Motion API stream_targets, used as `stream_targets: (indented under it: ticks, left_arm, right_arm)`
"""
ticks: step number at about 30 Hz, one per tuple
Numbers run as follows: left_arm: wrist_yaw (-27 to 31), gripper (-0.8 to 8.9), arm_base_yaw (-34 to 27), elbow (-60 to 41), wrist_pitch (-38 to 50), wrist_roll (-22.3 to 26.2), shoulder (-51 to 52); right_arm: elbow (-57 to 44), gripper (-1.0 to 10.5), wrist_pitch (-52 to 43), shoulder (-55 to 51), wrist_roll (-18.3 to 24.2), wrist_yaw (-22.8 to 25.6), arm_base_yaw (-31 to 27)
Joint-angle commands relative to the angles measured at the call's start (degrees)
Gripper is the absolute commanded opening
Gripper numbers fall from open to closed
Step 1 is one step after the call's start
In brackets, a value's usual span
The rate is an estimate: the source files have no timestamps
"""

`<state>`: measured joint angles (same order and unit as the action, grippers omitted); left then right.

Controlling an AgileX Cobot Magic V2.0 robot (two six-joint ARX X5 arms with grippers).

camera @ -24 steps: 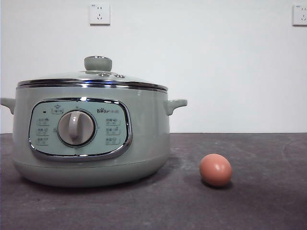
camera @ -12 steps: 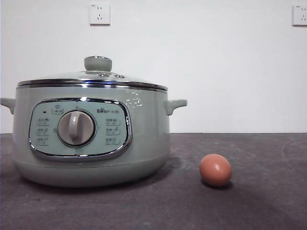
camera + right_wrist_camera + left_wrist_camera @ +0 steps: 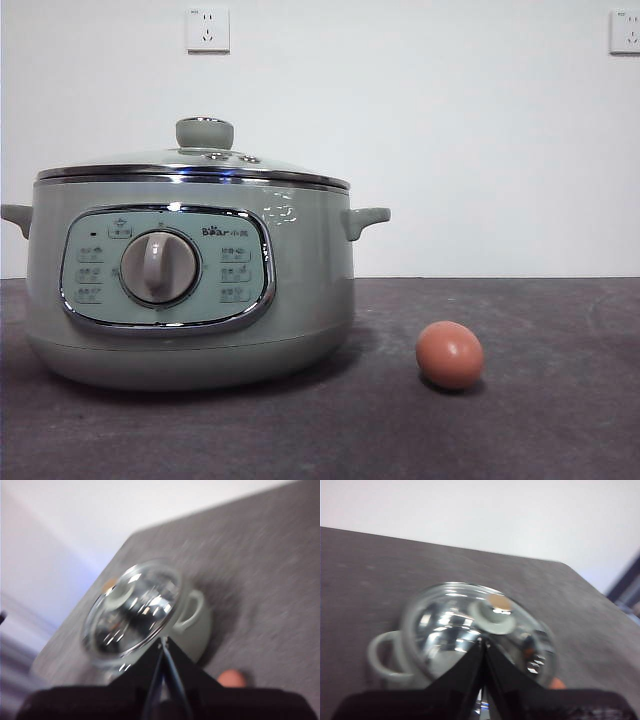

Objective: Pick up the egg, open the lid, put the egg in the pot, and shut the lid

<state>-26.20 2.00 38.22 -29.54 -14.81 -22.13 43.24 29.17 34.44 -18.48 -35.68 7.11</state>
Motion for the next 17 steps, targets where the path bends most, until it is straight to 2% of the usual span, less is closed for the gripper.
stream_targets:
  ticks: [1, 4, 7, 9, 11, 13, 17]
  left_arm:
    - [-5.1, -0.04, -0.1, 2.6, -1.0, 2.1, -3.0]
    - [-10.8, -0.04, -0.1, 4.9, -1.5, 2.0, -6.3]
    - [-13.3, 0.01, -0.1, 6.0, -1.6, 2.0, -8.5]
    - [-13.2, 0.41, -0.1, 6.1, -1.6, 2.0, -9.2]
    - [-13.0, 2.04, -0.1, 6.1, -1.6, 2.0, -9.8]
    - [-12.9, 3.19, -0.1, 6.1, -1.6, 1.9, -10.2]
    - [-12.7, 3.22, -0.1, 6.1, -1.1, 1.3, -11.1]
  right_arm:
    - [4.0, 0.0, 4.0, 4.3, 6.1, -4.6, 0.1]
    - [7.2, 0.0, 7.8, 8.3, 9.0, -7.7, 0.2]
    - [8.1, 0.1, 8.7, 10.4, 10.6, -8.0, 0.2]
    - [8.1, 1.1, 8.7, 11.3, 10.6, -7.7, 0.4]
    - [8.1, 2.9, 8.8, 12.0, 10.6, -7.4, 0.9]
    - [8.1, 4.4, 8.8, 12.6, 10.4, -7.0, 1.6]
    - [8.1, 4.5, 8.8, 13.9, 9.8, -0.6, 5.0]
